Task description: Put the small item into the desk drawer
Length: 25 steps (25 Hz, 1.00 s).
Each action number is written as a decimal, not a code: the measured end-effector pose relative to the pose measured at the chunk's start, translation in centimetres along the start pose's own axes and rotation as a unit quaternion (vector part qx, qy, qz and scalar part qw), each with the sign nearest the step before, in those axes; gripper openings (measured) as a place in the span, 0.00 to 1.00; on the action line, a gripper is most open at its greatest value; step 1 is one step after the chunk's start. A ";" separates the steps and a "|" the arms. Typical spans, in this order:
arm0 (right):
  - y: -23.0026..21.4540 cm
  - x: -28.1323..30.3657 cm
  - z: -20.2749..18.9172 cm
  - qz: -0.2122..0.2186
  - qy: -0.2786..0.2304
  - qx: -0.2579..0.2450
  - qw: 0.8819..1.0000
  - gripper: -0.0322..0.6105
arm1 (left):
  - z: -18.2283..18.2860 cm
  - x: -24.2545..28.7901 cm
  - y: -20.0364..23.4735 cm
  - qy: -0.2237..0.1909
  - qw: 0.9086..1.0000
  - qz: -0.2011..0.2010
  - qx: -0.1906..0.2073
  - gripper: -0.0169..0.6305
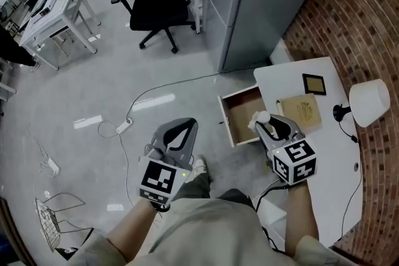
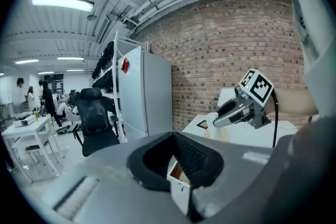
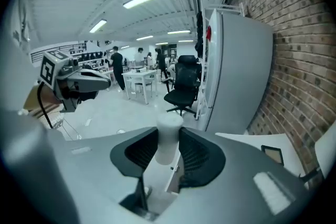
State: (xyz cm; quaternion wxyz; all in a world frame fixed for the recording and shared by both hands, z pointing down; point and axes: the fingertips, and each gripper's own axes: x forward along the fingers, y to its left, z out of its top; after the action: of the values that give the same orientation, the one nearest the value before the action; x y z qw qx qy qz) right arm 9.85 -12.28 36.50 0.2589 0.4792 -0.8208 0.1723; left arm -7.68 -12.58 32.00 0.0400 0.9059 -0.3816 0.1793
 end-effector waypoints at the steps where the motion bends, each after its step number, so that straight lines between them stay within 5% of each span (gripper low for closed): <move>1: -0.3 1.4 -0.3 -0.001 0.014 -0.004 1.000 0.25 | -0.7 1.1 0.6 0.009 1.000 -0.004 0.006 0.03; 11: -4.8 14.5 -6.7 -0.033 0.129 -0.002 0.991 0.25 | -6.1 10.1 4.3 0.053 0.998 -0.033 -0.029 0.03; 25: -9.6 29.4 -22.0 -0.014 0.290 0.012 0.957 0.25 | -19.0 20.5 7.2 0.131 0.984 -0.015 -0.122 0.03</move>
State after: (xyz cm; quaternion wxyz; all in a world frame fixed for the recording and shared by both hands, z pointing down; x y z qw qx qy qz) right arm 11.97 -25.75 71.96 0.4824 0.4235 -0.7015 0.3095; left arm -5.15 -27.51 56.53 0.2027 0.8687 -0.3783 0.2473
